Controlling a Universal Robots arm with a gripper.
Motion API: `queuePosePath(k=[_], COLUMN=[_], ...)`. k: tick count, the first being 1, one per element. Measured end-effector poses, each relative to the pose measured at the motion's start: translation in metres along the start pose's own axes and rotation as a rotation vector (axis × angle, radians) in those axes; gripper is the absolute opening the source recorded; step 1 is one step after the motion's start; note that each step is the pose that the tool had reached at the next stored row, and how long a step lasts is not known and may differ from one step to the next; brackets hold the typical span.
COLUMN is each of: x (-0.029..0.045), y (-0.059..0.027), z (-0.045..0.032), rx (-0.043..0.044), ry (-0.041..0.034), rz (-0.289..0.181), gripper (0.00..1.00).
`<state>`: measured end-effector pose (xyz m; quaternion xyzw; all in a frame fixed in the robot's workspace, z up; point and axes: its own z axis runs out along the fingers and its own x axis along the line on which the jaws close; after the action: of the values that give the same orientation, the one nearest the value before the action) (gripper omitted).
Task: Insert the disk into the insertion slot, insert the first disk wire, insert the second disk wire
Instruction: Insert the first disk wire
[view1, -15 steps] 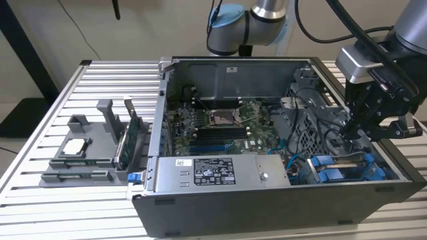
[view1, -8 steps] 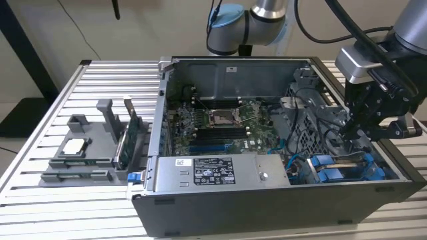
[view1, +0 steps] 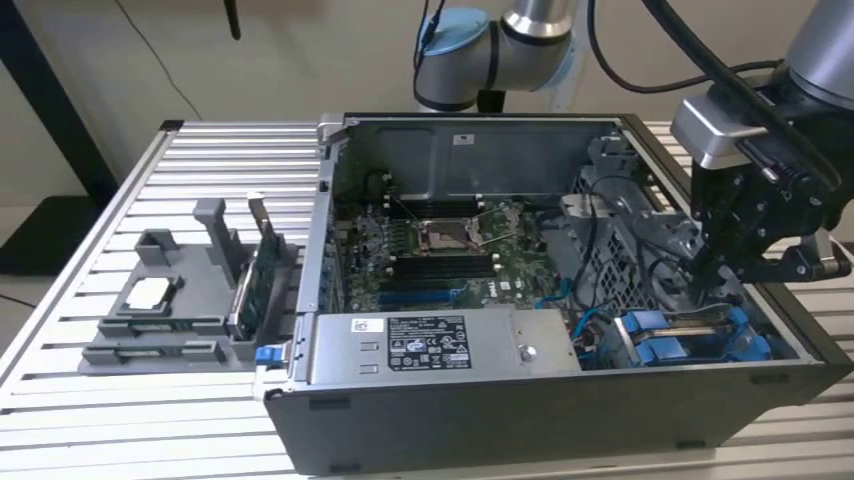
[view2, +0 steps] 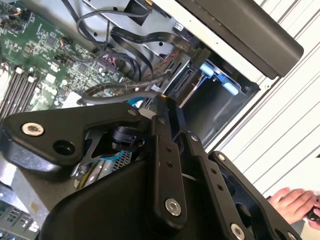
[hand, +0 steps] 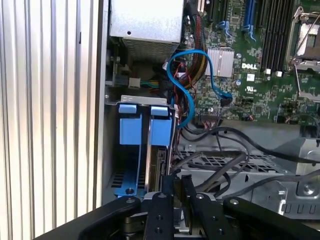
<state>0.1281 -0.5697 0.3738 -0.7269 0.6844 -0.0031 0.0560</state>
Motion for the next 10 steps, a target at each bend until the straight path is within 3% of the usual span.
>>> queuePosePath(k=[6, 10], x=[0.0002, 0.0006], y=[-0.0006, -0.0023], z=[0.0026, 0.0053], rx=[-0.0002, -0.0008], ry=[0.0039, 0.0126], rz=[0.0, -0.001], gripper=[0.19, 0.19])
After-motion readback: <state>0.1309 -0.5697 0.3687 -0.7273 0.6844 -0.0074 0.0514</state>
